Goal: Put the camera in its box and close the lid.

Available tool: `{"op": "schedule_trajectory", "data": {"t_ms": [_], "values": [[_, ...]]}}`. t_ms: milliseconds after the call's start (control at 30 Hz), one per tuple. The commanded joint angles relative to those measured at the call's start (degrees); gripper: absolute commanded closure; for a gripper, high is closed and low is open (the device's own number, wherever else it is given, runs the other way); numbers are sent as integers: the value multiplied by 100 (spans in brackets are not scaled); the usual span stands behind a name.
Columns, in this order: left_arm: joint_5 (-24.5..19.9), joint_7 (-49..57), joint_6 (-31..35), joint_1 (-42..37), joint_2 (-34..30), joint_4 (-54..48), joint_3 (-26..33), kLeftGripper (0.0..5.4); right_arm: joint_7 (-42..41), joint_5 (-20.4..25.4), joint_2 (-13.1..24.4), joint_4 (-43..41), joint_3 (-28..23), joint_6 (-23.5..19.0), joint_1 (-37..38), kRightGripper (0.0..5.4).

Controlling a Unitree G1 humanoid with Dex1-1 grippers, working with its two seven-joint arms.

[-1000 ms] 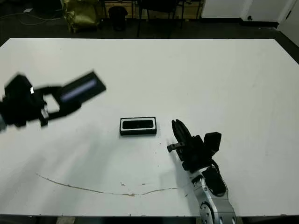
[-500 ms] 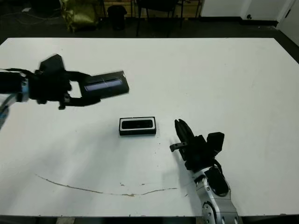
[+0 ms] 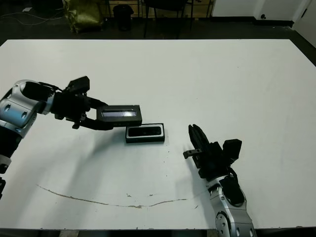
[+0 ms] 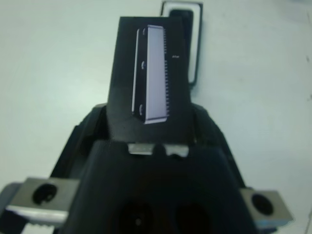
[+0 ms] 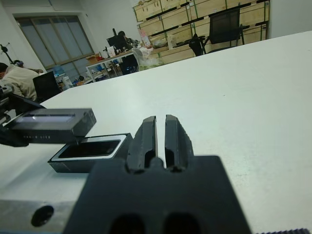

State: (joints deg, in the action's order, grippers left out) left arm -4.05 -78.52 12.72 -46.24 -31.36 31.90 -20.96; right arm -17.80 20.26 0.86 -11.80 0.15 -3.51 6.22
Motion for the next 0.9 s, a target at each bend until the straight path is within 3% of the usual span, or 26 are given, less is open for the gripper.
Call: {"op": "schedule_trajectory", "data": {"t_ms": [33,567,900], "values": [[119,-170,-55,-140,93,245,-43,280,84,-47,38,30,-14,-114,52,540],[79,-669,221,-351,550,459,-35,280,104,-7,40,12,4,-162,55,540],[223,-643,-173,-457,842,695,-88,280,174,-56,20,-56,-2,-230,71,540]]}}
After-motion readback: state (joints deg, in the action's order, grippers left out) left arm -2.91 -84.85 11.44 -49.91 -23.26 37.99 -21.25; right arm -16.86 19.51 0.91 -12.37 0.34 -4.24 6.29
